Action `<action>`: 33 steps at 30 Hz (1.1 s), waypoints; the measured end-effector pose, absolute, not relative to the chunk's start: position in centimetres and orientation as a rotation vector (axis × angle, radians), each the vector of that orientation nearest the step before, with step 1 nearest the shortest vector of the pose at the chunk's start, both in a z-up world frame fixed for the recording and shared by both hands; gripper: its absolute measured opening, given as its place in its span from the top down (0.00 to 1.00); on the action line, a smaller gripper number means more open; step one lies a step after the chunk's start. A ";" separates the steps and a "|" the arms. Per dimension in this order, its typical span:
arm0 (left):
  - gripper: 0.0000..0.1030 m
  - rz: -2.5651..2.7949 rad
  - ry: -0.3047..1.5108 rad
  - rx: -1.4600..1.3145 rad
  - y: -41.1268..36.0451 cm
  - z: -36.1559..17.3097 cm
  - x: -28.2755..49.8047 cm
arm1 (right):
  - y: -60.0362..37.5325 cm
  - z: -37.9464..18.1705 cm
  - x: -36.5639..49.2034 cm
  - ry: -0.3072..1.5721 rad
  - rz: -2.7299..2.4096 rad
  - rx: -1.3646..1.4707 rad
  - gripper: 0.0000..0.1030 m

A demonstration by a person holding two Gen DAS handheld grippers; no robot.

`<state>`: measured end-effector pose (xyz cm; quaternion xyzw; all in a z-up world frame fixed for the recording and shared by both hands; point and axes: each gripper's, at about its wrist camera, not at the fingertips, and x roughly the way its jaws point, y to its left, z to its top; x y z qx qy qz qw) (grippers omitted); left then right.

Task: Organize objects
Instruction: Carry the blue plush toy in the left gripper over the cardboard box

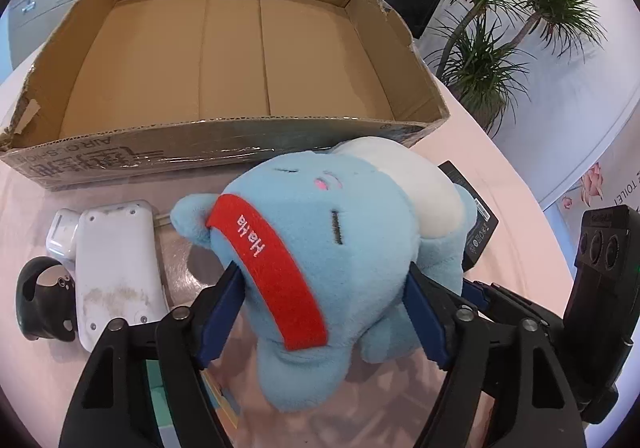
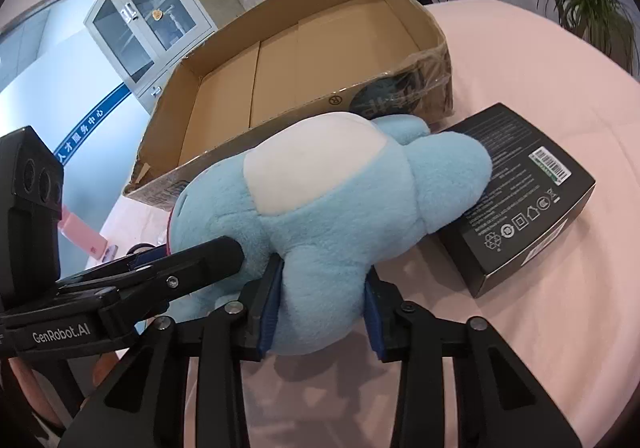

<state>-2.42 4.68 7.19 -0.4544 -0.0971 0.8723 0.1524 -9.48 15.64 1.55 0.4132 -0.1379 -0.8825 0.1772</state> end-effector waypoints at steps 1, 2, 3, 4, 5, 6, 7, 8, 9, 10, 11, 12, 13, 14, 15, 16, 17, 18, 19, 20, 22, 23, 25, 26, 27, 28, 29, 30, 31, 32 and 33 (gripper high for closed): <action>0.29 2.507 -0.276 -1.293 4.7 7.3 -1.9 | 15.5 1.8 -9.3 -0.375 -2.511 1.164 0.69; 0.29 2.508 -0.263 -1.284 5.0 7.6 -1.5 | 15.3 1.8 -8.9 -0.364 -2.521 1.157 0.69; 0.30 2.507 -0.261 -1.276 4.2 7.5 -1.1 | 15.2 1.9 -8.6 -0.351 -2.531 1.152 0.69; 0.30 2.507 -0.259 -1.267 4.3 7.6 -0.6 | 15.0 2.2 -8.1 -0.332 -2.548 1.145 0.70; 0.30 2.501 -0.259 -1.263 4.0 7.8 -0.6 | 15.0 2.4 -7.6 -0.325 -2.559 1.136 0.70; 0.31 2.497 -0.261 -1.258 4.0 8.0 -0.2 | 14.9 2.5 -7.2 -0.318 -2.568 1.130 0.70; 0.31 2.495 -0.265 -1.254 4.0 8.2 0.0 | 14.9 2.7 -6.6 -0.301 -2.582 1.122 0.70; 0.32 2.491 -0.265 -1.246 4.1 8.4 0.4 | 14.8 2.8 -6.2 -0.293 -2.590 1.115 0.70; 0.32 2.491 -0.261 -1.238 3.7 8.5 1.0 | 14.7 3.0 -5.6 -0.285 -2.604 1.115 0.70; 0.33 2.494 -0.259 -1.225 3.7 8.7 1.5 | 14.5 3.3 -5.1 -0.264 -2.621 1.108 0.70; 0.34 2.495 -0.258 -1.218 3.6 8.8 2.1 | 14.1 3.5 -4.5 -0.233 -2.640 1.095 0.70; 0.34 2.501 -0.250 -1.205 3.7 9.1 2.4 | 13.8 3.8 -4.2 -0.207 -2.655 1.086 0.70; 0.34 2.505 -0.248 -1.190 3.7 9.4 2.8 | 13.7 4.2 -3.8 -0.192 -2.668 1.075 0.70; 0.34 2.504 -0.250 -1.182 3.6 9.7 2.8 | 13.5 4.5 -3.6 -0.183 -2.673 1.065 0.70; 0.34 2.506 -0.252 -1.174 3.6 10.1 2.9 | 13.4 4.8 -3.3 -0.176 -2.679 1.051 0.70; 0.34 2.510 -0.251 -1.162 3.6 10.4 3.1 | 13.4 5.1 -3.2 -0.170 -2.684 1.041 0.70; 0.34 2.515 -0.249 -1.152 3.6 10.8 3.3 | 13.5 5.4 -3.1 -0.166 -2.688 1.029 0.70; 0.34 2.519 -0.246 -1.143 3.5 11.1 3.4 | 13.4 5.7 -3.0 -0.161 -2.691 1.020 0.70; 0.34 2.521 -0.247 -1.133 3.4 11.4 3.5 | 13.3 6.0 -3.2 -0.153 -2.693 1.012 0.70; 0.34 2.523 -0.250 -1.122 2.8 11.7 3.4 | 13.1 6.4 -3.2 -0.152 -2.698 1.001 0.70; 0.34 2.522 -0.259 -1.108 1.8 12.4 2.8 | 12.7 7.0 -3.0 -0.137 -2.706 0.977 0.70; 0.34 2.526 -0.259 -1.099 1.5 12.7 3.0 | 12.6 7.2 -3.1 -0.135 -2.708 0.969 0.70; 0.34 2.537 -0.262 -1.083 1.3 13.3 3.1 | 12.2 7.9 -3.2 -0.127 -2.711 0.945 0.70; 0.34 2.544 -0.268 -1.073 1.0 13.8 3.0 | 12.2 8.1 -3.2 -0.124 -2.712 0.934 0.70; 0.34 2.548 -0.265 -1.064 0.8 14.2 3.0 | 12.0 8.4 -3.3 -0.120 -2.713 0.924 0.70; 0.34 2.553 -0.266 -1.053 0.6 14.6 2.9 | 11.8 8.7 -3.3 -0.111 -2.716 0.911 0.70; 0.34 2.560 -0.268 -1.046 0.7 14.7 3.5 | 11.8 8.8 -3.3 -0.109 -2.717 0.900 0.70; 0.34 2.568 -0.266 -1.034 0.7 15.0 3.7 | 11.6 9.1 -3.3 -0.104 -2.719 0.887 0.70; 0.34 2.577 -0.260 -1.020 0.5 15.5 3.7 | 11.6 9.3 -3.3 -0.097 -2.721 0.877 0.70; 0.34 2.584 -0.258 -1.011 0.4 15.8 3.8 | 11.3 9.5 -3.3 -0.087 -2.725 0.863 0.70; 0.34 2.592 -0.260 -1.000 0.2 16.2 3.8 | 11.2 9.8 -3.4 -0.080 -2.727 0.853 0.70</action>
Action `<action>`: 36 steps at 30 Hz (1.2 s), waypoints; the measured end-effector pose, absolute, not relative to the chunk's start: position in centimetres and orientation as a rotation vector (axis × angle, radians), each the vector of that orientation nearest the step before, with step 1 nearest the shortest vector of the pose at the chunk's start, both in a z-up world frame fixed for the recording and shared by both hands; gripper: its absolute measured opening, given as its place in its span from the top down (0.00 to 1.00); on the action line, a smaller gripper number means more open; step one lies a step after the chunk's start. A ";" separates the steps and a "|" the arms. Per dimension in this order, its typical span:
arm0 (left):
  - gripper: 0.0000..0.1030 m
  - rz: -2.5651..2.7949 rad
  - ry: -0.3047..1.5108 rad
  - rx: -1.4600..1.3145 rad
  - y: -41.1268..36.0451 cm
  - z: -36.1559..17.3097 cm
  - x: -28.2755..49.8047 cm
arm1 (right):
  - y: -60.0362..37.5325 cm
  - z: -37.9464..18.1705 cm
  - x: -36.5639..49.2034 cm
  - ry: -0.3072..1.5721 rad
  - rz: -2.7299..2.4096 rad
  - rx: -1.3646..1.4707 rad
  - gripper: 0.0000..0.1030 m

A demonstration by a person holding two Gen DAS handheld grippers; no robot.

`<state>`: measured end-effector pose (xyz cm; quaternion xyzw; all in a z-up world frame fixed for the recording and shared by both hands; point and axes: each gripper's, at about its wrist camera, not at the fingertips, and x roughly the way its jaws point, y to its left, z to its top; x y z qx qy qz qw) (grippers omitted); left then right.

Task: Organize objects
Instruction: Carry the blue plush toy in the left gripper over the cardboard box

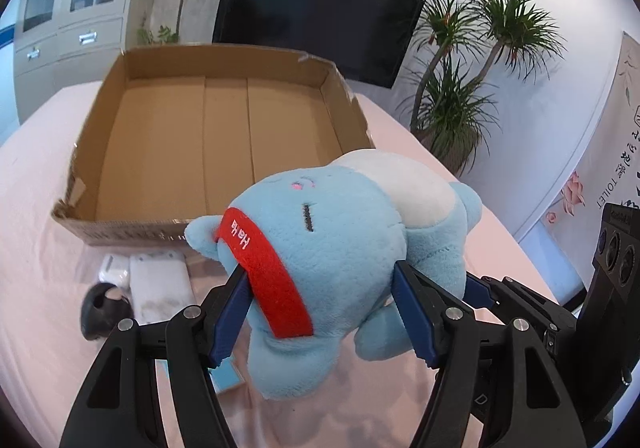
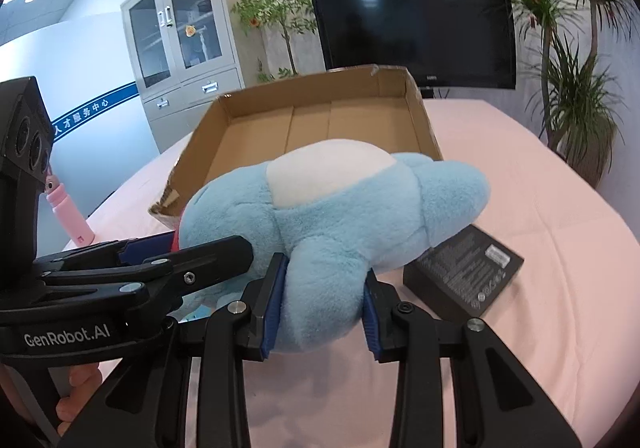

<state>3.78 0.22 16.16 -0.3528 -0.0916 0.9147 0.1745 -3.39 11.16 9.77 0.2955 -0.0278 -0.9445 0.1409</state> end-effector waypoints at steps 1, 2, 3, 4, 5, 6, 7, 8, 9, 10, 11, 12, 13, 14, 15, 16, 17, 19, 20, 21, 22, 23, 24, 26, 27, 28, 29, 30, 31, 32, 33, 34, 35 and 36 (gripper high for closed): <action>0.34 2.598 -0.263 -0.988 0.0 16.5 3.8 | 11.0 10.0 -3.4 -0.076 -2.728 0.845 0.70; 0.34 2.605 -0.264 -0.973 -0.3 16.9 3.8 | 10.8 10.3 -3.4 -0.071 -2.731 0.832 0.70; 0.34 2.609 -0.269 -0.964 -0.5 17.2 3.8 | 10.6 10.6 -3.4 -0.064 -2.733 0.814 0.70; 0.34 2.613 -0.274 -0.954 -0.7 17.5 3.8 | 10.5 10.8 -3.4 -0.059 -2.732 0.800 0.70; 0.34 2.622 -0.271 -0.942 -1.0 17.9 3.7 | 10.4 11.1 -3.6 -0.054 -2.733 0.785 0.70; 0.34 2.629 -0.269 -0.934 -1.1 18.2 3.5 | 10.3 11.4 -3.8 -0.047 -2.733 0.771 0.70; 0.34 2.633 -0.272 -0.929 -1.3 18.5 3.3 | 10.2 11.5 -4.0 -0.040 -2.731 0.762 0.70; 0.34 2.640 -0.270 -0.926 -1.5 18.8 2.9 | 9.9 11.6 -4.2 -0.035 -2.733 0.747 0.70; 0.34 2.647 -0.269 -0.920 -1.7 19.2 2.4 | 9.7 11.8 -4.6 -0.029 -2.732 0.740 0.70; 0.34 2.653 -0.273 -0.915 -2.0 19.5 2.0 | 9.5 12.0 -5.0 -0.028 -2.728 0.730 0.70; 0.34 2.658 -0.273 -0.910 -2.2 19.6 1.6 | 9.3 12.1 -5.2 -0.026 -2.726 0.718 0.70; 0.34 2.665 -0.270 -0.905 -2.5 19.8 1.1 | 9.1 12.2 -5.5 -0.021 -2.725 0.707 0.70; 0.34 2.673 -0.273 -0.900 -2.8 20.1 0.6 | 8.9 12.4 -6.0 -0.020 -2.722 0.698 0.70; 0.34 2.678 -0.276 -0.895 -3.0 20.4 0.2 | 8.6 12.6 -6.3 -0.015 -2.720 0.688 0.70; 0.34 2.685 -0.277 -0.886 -3.2 20.7 -0.4 | 8.4 12.7 -6.6 -0.010 -2.719 0.678 0.70; 0.34 2.690 -0.280 -0.881 -3.5 21.0 -1.0 | 8.3 12.8 -7.0 -0.007 -2.717 0.669 0.70; 0.34 2.693 -0.285 -0.877 -3.7 21.1 -1.4 | 8.0 13.0 -7.5 -0.002 -2.714 0.660 0.70; 0.34 2.696 -0.291 -0.868 -4.2 21.4 -2.4 | 7.6 13.3 -8.4 -0.004 -2.707 0.645 0.70; 0.34 2.694 -0.297 -0.863 -4.5 21.6 -3.2 | 7.5 13.4 -9.0 -0.006 -2.703 0.636 0.70; 0.34 2.693 -0.304 -0.861 -4.7 21.8 -3.8 | 7.3 13.6 -9.4 -0.009 -2.701 0.626 0.70; 0.34 2.693 -0.310 -0.856 -5.0 22.0 -4.6 | 7.2 13.7 -9.9 -0.010 -2.700 0.617 0.70; 0.34 2.695 -0.308 -0.851 -5.3 22.2 -5.4 | 7.1 13.8 -10.3 -0.015 -2.697 0.606 0.70; 0.34 2.699 -0.305 -0.847 -5.5 22.3 -6.0 | 6.9 13.9 -10.9 -0.014 -2.695 0.594 0.70; 0.34 2.713 -0.292 -0.836 -5.8 22.7 -7.3 | 6.5 14.1 -12.0 -0.015 -2.688 0.573 0.70; 0.34 2.721 -0.287 -0.826 -6.0 22.8 -8.0 | 6.4 14.1 -12.6 -0.017 -2.683 0.567 0.70; 0.34 2.728 -0.281 -0.819 -6.3 22.9 -8.9 | 6.3 14.2 -13.2 -0.022 -2.680 0.557 0.70; 0.34 2.732 -0.273 -0.821 -6.5 22.8 -9.7 | 6.2 14.1 -13.7 -0.028 -2.677 0.546 0.70; 0.34 2.739 -0.263 -0.818 -6.7 22.6 -10.5 | 6.0 14.0 -14.4 -0.029 -2.677 0.535 0.70; 0.34 2.746 -0.258 -0.817 -6.9 22.4 -11.2 | 5.9 13.9 -15.0 -0.031 -2.676 0.531 0.70; 0.34 2.749 -0.254 -0.830 -7.1 22.0 -12.1 | 5.8 13.6 -15.6 -0.035 -2.673 0.529 0.70; 0.34 2.748 -0.260 -0.853 -7.5 21.3 -13.1 | 5.5 13.1 -16.4 -0.033 -2.668 0.533 0.70; 0.34 2.748 -0.265 -0.865 -7.7 20.8 -13.9 | 5.4 12.7 -17.0 -0.032 -2.665 0.544 0.70; 0.34 2.742 -0.273 -0.895 -8.1 19.7 -15.1 | 5.1 11.9 -17.9 -0.035 -2.655 0.565 0.70; 0.34 2.739 -0.282 -0.927 -8.4 18.7 -16.0 | 4.9 11.3 -18.5 -0.038 -2.651 0.580 0.70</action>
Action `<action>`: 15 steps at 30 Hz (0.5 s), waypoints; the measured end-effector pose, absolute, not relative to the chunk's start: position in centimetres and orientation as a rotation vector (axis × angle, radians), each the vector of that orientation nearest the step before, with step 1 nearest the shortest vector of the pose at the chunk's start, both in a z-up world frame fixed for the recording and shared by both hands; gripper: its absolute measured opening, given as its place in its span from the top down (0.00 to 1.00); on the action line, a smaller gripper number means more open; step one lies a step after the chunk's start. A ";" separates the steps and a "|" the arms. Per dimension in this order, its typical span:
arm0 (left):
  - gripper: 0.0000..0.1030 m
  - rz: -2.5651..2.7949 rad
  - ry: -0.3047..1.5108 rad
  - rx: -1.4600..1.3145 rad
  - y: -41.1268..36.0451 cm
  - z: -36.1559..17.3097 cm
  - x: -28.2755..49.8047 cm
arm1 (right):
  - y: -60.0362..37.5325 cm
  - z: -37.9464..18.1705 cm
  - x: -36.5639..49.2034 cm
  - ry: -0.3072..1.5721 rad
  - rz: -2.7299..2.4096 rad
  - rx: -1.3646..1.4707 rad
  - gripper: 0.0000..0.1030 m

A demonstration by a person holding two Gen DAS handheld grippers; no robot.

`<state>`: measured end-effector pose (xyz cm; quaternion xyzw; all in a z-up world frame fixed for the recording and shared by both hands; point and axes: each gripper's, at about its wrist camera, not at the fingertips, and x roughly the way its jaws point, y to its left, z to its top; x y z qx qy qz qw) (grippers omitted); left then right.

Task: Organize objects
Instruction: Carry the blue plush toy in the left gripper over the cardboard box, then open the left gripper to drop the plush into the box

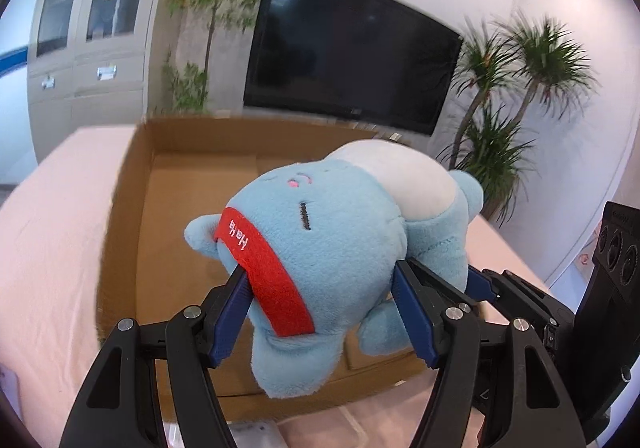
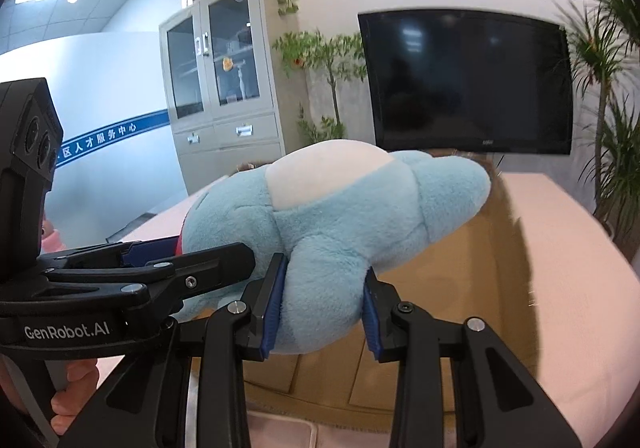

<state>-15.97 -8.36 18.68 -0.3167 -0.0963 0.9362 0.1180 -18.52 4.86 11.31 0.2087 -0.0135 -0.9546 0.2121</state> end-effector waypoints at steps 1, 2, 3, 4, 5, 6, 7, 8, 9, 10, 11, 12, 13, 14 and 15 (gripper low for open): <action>0.34 2.733 -0.294 -0.969 -8.6 17.4 -16.9 | 4.5 10.4 -19.3 -0.033 -2.648 0.610 0.70; 0.35 2.725 -0.302 -1.009 -8.6 16.1 -17.5 | 4.4 9.8 -19.9 -0.034 -2.642 0.636 0.70; 0.35 2.709 -0.316 -1.070 -8.9 14.6 -18.5 | 4.1 8.7 -20.8 -0.026 -2.631 0.684 0.70; 0.35 2.692 -0.326 -1.124 -9.0 13.5 -19.3 | 3.9 7.8 -21.5 -0.019 -2.621 0.728 0.70; 0.35 2.663 -0.337 -1.198 -9.1 12.0 -20.2 | 3.7 6.8 -22.3 -0.021 -2.604 0.795 0.70; 0.35 2.637 -0.335 -1.237 -9.0 10.9 -20.7 | 3.4 5.4 -23.2 -0.014 -2.579 0.891 0.69; 0.35 2.621 -0.325 -1.262 -8.7 10.3 -20.7 | 3.4 4.4 -23.6 -0.003 -2.567 0.950 0.67; 0.34 2.613 -0.313 -1.289 -8.5 10.0 -20.8 | 3.5 3.9 -23.7 0.005 -2.561 0.979 0.67; 0.33 2.613 -0.294 -1.308 -8.3 10.0 -20.8 | 3.8 3.4 -23.9 0.007 -2.551 1.034 0.66; 0.33 2.613 -0.283 -1.321 -8.0 10.1 -20.7 | 4.2 3.1 -24.1 -0.006 -2.528 1.079 0.62; 0.33 2.624 -0.276 -1.315 -7.6 10.6 -20.2 | 4.5 3.0 -24.2 -0.013 -2.513 1.105 0.50; 0.33 2.651 -0.271 -1.286 -7.2 11.3 -19.4 | 5.3 3.1 -24.0 -0.035 -2.505 1.133 0.43; 0.31 2.696 -0.267 -1.242 -7.1 12.2 -18.6 | 6.0 3.4 -23.7 -0.056 -2.507 1.139 0.39; 0.27 2.721 -0.267 -1.215 -6.9 13.1 -18.0 | 7.1 3.9 -23.0 -0.088 -2.516 1.121 0.36; 0.24 2.724 -0.284 -1.194 -6.6 14.0 -17.2 | 8.6 4.8 -22.1 -0.126 -2.520 1.102 0.34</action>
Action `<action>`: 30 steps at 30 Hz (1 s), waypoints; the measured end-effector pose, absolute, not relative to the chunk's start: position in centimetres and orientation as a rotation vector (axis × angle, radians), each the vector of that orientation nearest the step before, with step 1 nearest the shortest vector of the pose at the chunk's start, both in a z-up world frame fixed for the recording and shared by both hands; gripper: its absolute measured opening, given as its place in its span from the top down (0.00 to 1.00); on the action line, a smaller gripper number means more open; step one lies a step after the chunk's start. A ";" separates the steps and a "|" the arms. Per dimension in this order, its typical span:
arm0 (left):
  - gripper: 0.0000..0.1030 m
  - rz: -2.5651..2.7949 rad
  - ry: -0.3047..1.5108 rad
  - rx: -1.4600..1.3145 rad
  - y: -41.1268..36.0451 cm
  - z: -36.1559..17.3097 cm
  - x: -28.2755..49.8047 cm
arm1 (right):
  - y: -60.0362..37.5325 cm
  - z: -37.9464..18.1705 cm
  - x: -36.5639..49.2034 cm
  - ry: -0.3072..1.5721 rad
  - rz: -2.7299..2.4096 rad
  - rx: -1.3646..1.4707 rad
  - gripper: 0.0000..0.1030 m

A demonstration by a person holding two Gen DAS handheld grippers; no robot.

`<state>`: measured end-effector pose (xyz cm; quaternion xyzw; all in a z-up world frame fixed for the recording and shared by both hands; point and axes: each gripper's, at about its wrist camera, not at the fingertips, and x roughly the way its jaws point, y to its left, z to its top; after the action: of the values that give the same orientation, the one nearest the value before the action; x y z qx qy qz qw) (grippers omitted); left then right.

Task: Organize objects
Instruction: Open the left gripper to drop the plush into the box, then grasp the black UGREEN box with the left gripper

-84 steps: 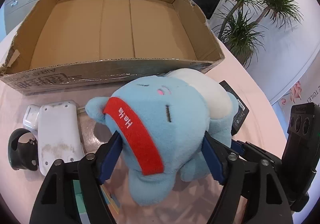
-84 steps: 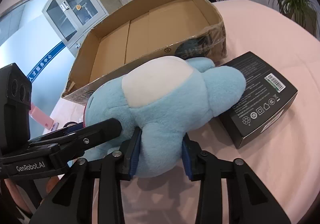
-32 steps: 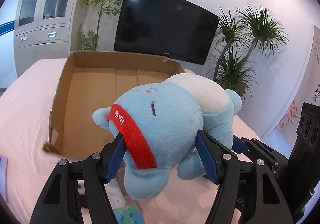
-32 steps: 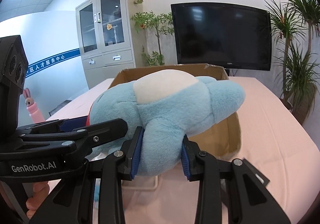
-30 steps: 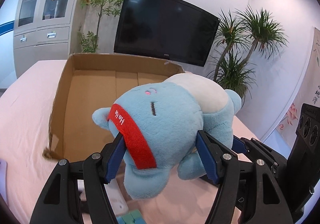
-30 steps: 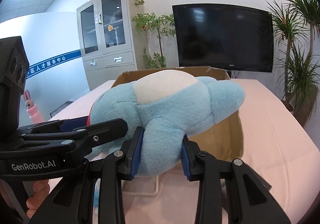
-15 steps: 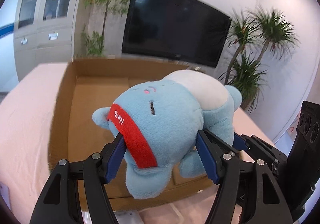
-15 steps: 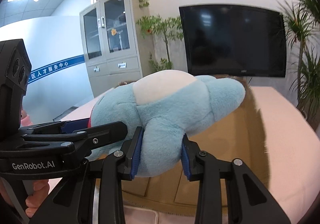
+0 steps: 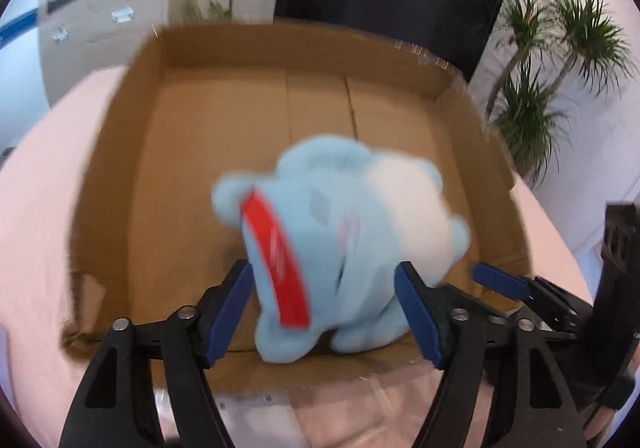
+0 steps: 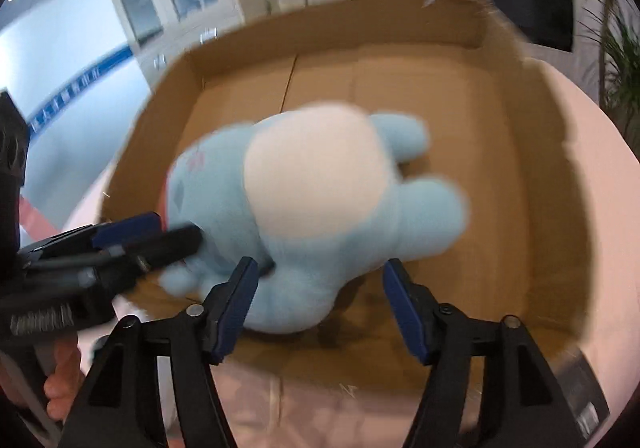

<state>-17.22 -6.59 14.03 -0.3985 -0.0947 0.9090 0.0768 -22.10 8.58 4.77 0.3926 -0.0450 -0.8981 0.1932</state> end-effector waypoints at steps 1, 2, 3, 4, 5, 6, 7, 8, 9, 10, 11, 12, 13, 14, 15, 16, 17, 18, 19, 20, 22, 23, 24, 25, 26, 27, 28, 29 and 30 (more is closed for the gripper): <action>0.18 2.699 -0.302 -1.185 -6.0 14.4 -16.2 | 10.4 5.7 -20.9 -0.169 -2.518 1.070 0.30; 0.16 2.640 -0.330 -1.180 -5.7 14.9 -15.7 | 11.8 6.4 -20.1 -0.195 -2.517 1.043 0.23; 0.16 2.570 -0.342 -1.194 -5.0 15.0 -15.1 | 14.0 7.1 -19.0 -0.224 -2.512 1.015 0.22; 0.15 2.531 -0.331 -1.208 -4.1 15.0 -14.5 | 15.7 7.4 -18.3 -0.247 -2.510 1.004 0.22; 0.15 2.494 -0.296 -1.211 -2.6 14.8 -13.5 | 17.8 7.7 -17.6 -0.274 -2.515 0.988 0.22; 0.15 2.475 -0.264 -1.216 -1.4 14.4 -12.9 | 20.6 7.7 -16.9 -0.297 -2.531 0.976 0.22; 0.15 2.451 -0.231 -1.232 0.0 13.8 -12.3 | 23.3 7.2 -16.6 -0.321 -2.540 0.993 0.22; 0.15 2.426 -0.212 -1.247 1.4 12.9 -11.7 | 25.5 6.3 -16.7 -0.333 -2.543 1.028 0.22; 0.15 2.398 -0.199 -1.267 2.6 12.0 -11.4 | 27.1 5.6 -17.1 -0.346 -2.538 1.065 0.22; 0.15 2.364 -0.203 -1.294 3.9 10.9 -11.2 | 28.2 5.0 -17.8 -0.359 -2.526 1.099 0.22; 0.15 2.337 -0.214 -1.314 4.7 10.1 -11.2 | 29.8 3.7 -18.1 -0.374 -2.512 1.145 0.22; 0.15 2.306 -0.227 -1.338 5.6 8.9 -11.4 | 31.0 2.3 -18.3 -0.412 -2.493 1.174 0.22; 0.15 2.288 -0.235 -1.360 6.2 8.1 -11.7 | 31.8 1.2 -18.0 -0.443 -2.449 1.202 0.22; 0.15 2.272 -0.235 -1.385 6.9 7.3 -11.9 | 31.7 0.3 -17.7 -0.474 -2.356 1.221 0.21; 0.15 2.271 -0.229 -1.394 7.5 6.7 -11.7 | 30.7 -0.3 -16.8 -0.470 -2.239 1.207 0.23; 0.15 2.273 -0.236 -1.408 7.6 6.1 -11.9 | 29.4 -0.1 -15.2 -0.402 -2.184 1.165 0.24; 0.16 2.263 -0.261 -1.429 7.8 5.6 -12.2 | 28.4 0.6 -14.2 -0.363 -2.143 1.112 0.24; 0.16 2.243 -0.285 -1.435 7.9 5.3 -12.5 | 27.7 1.1 -13.1 -0.342 -2.116 1.070 0.24; 0.18 2.235 -0.283 -1.440 7.9 5.1 -12.7 | 27.2 1.4 -12.0 -0.312 -2.138 1.048 0.23; 0.20 2.239 -0.267 -1.458 8.0 4.8 -13.2 | 26.9 1.5 -11.6 -0.296 -2.170 1.055 0.23; 0.21 2.249 -0.268 -1.472 8.3 4.2 -13.6 | 26.2 1.6 -10.8 -0.258 -2.201 1.082 0.23; 0.22 2.249 -0.246 -1.469 8.6 4.1 -13.9 | 25.8 1.6 -10.0 -0.205 -2.215 1.066 0.23; 0.23 2.241 -0.250 -1.460 8.6 4.1 -14.0 | 25.4 1.6 -9.6 -0.168 -2.224 1.063 0.23; 0.25 2.233 -0.261 -1.462 8.1 4.1 -14.0 | 24.7 1.5 -9.3 -0.119 -2.224 1.076 0.23; 0.34 2.219 -0.280 -1.460 8.1 4.1 -14.0 | 24.1 1.3 -8.9 -0.060 -2.244 1.084 0.23; 0.39 2.190 -0.300 -1.452 8.3 4.2 -14.0 | 24.1 0.7 -8.3 -0.003 -2.268 1.090 0.23; 0.44 2.170 -0.302 -1.452 8.8 4.3 -13.9 | 23.6 0.3 -8.2 0.046 -2.275 1.109 0.23; 0.46 2.151 -0.289 -1.454 9.1 4.3 -13.8 | 22.9 0.0 -7.8 0.099 -2.295 1.114 0.26; 0.47 2.142 -0.273 -1.448 9.3 4.4 -13.4 | 22.8 -0.3 -7.3 0.164 -2.320 1.115 0.28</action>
<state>-13.39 9.27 4.37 -0.5367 -0.1013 0.7938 0.2677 -7.31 22.76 -0.28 0.4154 0.0610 -0.8642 0.2774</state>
